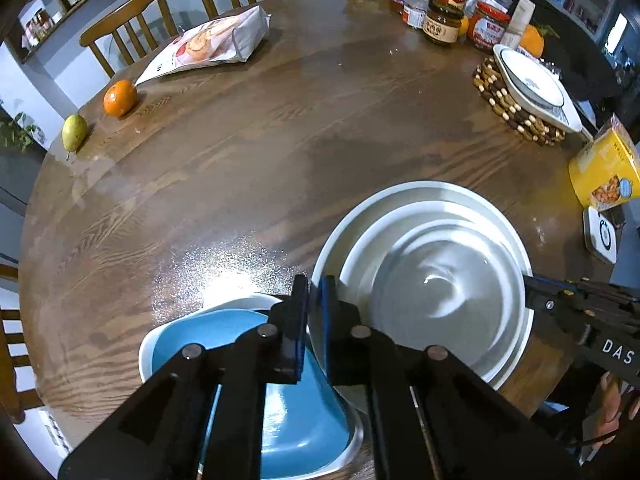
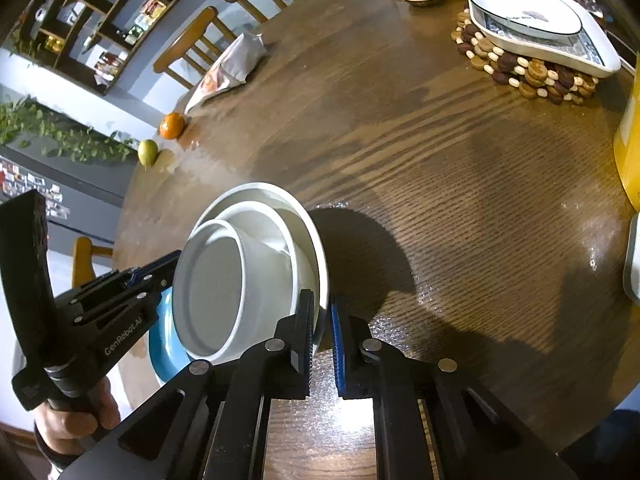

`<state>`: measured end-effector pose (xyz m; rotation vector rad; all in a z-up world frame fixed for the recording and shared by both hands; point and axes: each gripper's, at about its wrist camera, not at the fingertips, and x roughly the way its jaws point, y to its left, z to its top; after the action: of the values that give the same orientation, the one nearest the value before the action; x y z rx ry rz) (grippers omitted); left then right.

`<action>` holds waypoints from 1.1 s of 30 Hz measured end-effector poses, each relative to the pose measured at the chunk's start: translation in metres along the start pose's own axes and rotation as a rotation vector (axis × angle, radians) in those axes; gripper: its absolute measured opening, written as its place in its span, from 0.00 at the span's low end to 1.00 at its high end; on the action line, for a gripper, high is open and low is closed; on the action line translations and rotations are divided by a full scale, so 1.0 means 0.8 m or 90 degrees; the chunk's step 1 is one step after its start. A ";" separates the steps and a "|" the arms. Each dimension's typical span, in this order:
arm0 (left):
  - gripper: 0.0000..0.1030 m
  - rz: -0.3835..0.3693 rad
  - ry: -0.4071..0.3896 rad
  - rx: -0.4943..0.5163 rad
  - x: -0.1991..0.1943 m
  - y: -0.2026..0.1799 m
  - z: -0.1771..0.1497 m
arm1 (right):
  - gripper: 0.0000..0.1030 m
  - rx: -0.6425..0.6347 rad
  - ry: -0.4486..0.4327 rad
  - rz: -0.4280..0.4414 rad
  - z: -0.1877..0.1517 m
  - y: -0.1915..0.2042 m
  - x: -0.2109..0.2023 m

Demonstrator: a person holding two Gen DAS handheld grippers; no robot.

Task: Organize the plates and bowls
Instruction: 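Close both grippers on the rim of the stack, then lift the stack with both grippers and carry it over the blue square dish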

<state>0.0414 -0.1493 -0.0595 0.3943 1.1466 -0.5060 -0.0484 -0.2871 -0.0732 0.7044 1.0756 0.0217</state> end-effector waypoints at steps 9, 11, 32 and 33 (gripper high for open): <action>0.02 0.001 -0.027 -0.010 -0.010 -0.003 -0.005 | 0.11 -0.003 -0.003 -0.011 -0.004 0.003 -0.003; 0.02 0.006 -0.038 -0.008 -0.016 -0.003 -0.006 | 0.11 -0.005 -0.007 -0.008 -0.004 0.004 -0.006; 0.02 0.070 -0.104 -0.115 -0.088 0.069 -0.045 | 0.11 -0.125 -0.015 0.036 0.000 0.103 -0.023; 0.03 0.076 -0.102 -0.125 -0.090 0.075 -0.050 | 0.11 -0.130 -0.010 0.040 -0.001 0.108 -0.020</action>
<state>0.0221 -0.0653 -0.0052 0.2454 1.0012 -0.3112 -0.0303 -0.2247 -0.0142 0.5519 1.0198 0.1774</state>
